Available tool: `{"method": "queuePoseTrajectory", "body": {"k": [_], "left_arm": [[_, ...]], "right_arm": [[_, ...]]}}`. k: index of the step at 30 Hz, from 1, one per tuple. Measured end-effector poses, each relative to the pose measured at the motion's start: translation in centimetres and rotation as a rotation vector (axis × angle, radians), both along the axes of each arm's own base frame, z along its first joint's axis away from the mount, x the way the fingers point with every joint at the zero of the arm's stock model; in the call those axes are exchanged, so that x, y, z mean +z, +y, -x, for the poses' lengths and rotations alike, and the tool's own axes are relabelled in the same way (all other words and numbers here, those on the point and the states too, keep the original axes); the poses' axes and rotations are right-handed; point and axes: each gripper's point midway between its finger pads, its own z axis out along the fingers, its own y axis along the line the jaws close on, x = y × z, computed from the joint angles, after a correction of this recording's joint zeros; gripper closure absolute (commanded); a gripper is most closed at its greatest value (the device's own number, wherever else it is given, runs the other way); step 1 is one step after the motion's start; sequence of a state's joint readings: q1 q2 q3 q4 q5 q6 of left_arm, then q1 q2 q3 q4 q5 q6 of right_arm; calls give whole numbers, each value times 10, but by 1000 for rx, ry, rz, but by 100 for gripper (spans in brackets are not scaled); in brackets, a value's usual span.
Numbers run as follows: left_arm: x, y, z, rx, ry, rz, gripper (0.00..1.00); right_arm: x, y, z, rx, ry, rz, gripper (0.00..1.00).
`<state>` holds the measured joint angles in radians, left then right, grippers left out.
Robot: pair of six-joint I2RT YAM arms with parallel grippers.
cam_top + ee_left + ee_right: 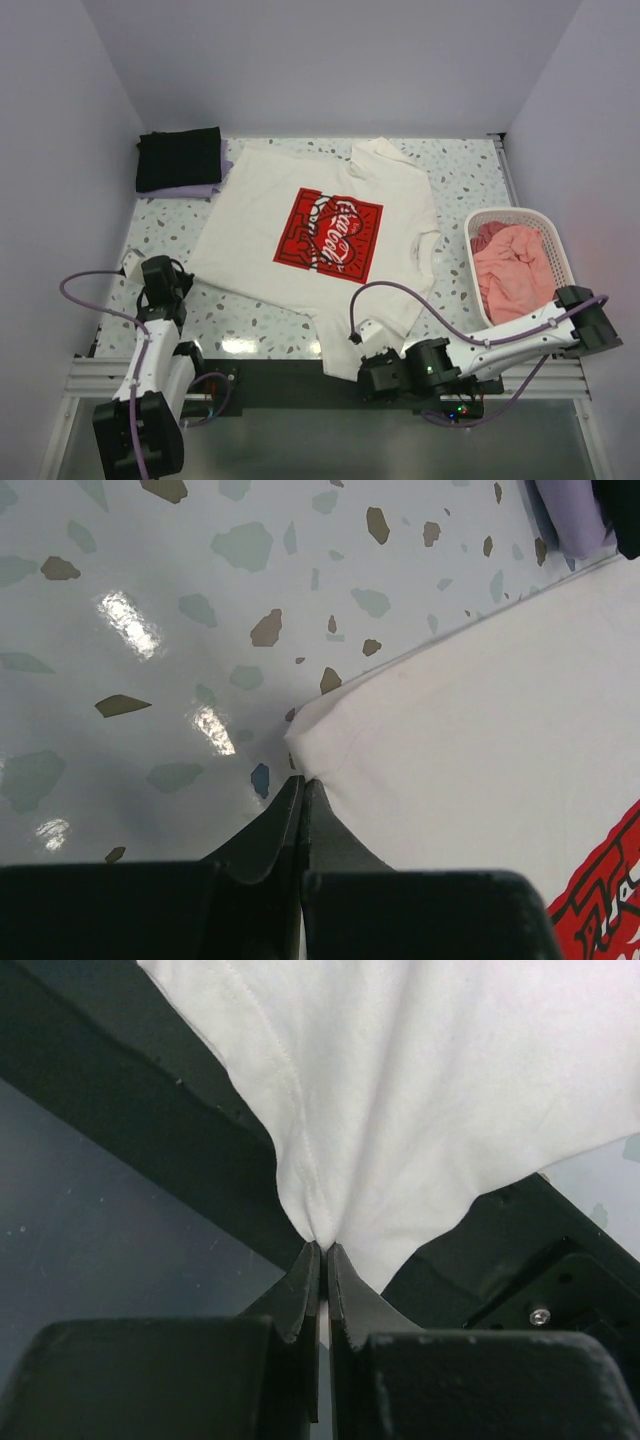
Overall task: Fold and stack the t-shirts
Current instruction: Fold the tshirt
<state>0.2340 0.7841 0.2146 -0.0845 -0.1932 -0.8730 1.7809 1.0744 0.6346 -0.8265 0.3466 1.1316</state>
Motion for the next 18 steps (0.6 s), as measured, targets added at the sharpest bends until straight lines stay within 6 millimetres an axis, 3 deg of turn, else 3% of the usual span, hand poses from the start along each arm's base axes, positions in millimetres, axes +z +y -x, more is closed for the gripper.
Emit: {"method": "queuePoseTrajectory", "body": {"k": [5,8,13,18], "left_arm": [[1,1,2,6,1,-7,100],[-3,-3,0,-9,30,-11,100],[7,-18,-24,-72,70,-32,100],[26,-25,-61,-85,53,-34,100]], "right_arm": [[18,3,0,18,-17,-13,100],[40,6,-17,-20,-68,-17,100],[67,11,-87,-207,-124,-55,100],[71,2,-149,-325,-170,10,100]]}}
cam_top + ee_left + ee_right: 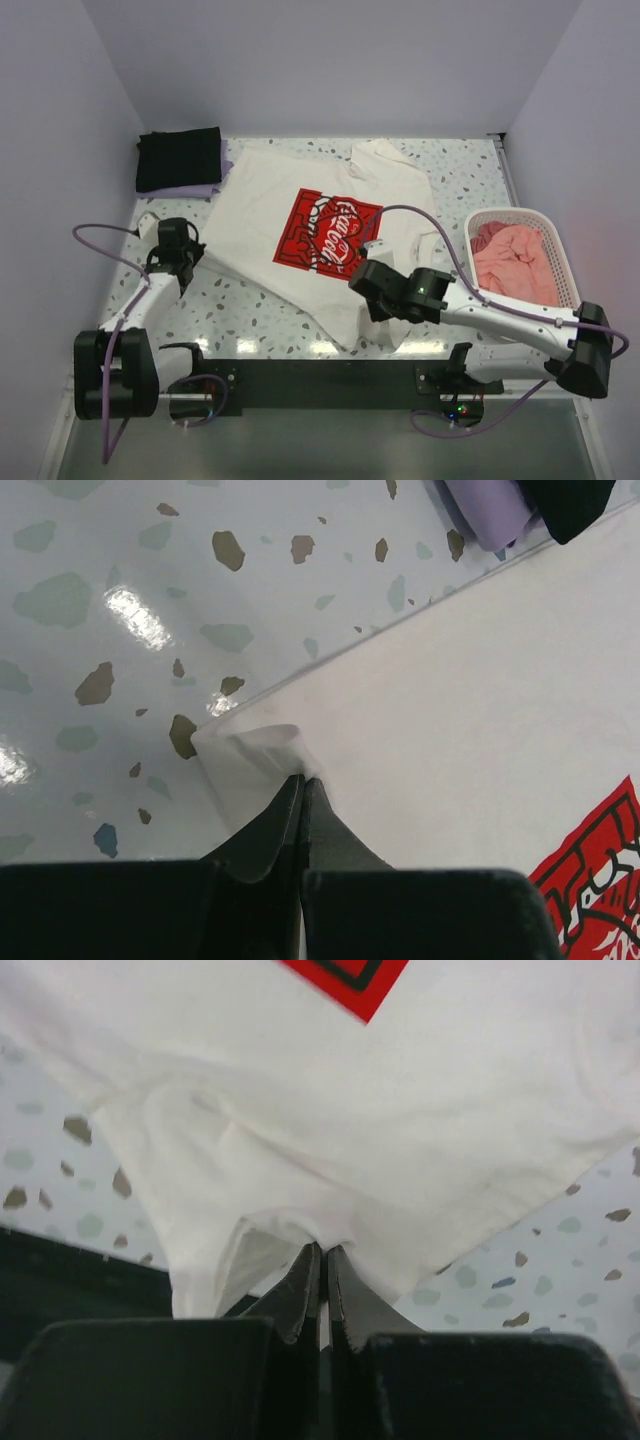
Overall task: Fold and stack the t-shirts
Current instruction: Fold the tshirt
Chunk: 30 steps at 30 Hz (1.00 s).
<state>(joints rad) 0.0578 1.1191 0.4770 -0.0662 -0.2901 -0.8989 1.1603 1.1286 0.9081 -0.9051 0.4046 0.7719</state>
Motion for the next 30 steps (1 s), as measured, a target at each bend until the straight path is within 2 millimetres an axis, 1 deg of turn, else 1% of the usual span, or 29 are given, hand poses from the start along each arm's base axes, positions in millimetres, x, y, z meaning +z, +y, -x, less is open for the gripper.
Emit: {"method": "queuePoseTrajectory", "body": {"k": [3,6,8,11,14,17,21,23,27,30], "left_arm": [[-1,-1,-16,3,24,5,100],[-3,-2,-35,9,49,13,100],[-3,-2,-47,8,58,15,100],[1,-2,-70,4,60,15,100],[6,-2,-91,2,57,14,100],[7,-2,-104,1,60,14,100],[4,-3,-117,-7,69,16,100],[3,-5,-124,-15,74,15,100],[2,-11,-135,-40,81,10,100],[4,-15,-147,-57,78,8,100]], "right_arm": [[-2,-5,-37,-69,-5,19,100],[2,-20,-65,-138,-20,36,100],[8,-26,-82,-172,-39,34,100],[16,-30,-103,-211,-63,26,100],[17,-36,-121,-249,-81,41,100],[9,-47,-134,-287,-75,77,100],[2,-61,-143,-327,-65,112,100],[4,-66,-148,-344,-70,115,100],[16,-67,-158,-354,-100,109,100],[19,-70,-167,-369,-113,116,100]]}}
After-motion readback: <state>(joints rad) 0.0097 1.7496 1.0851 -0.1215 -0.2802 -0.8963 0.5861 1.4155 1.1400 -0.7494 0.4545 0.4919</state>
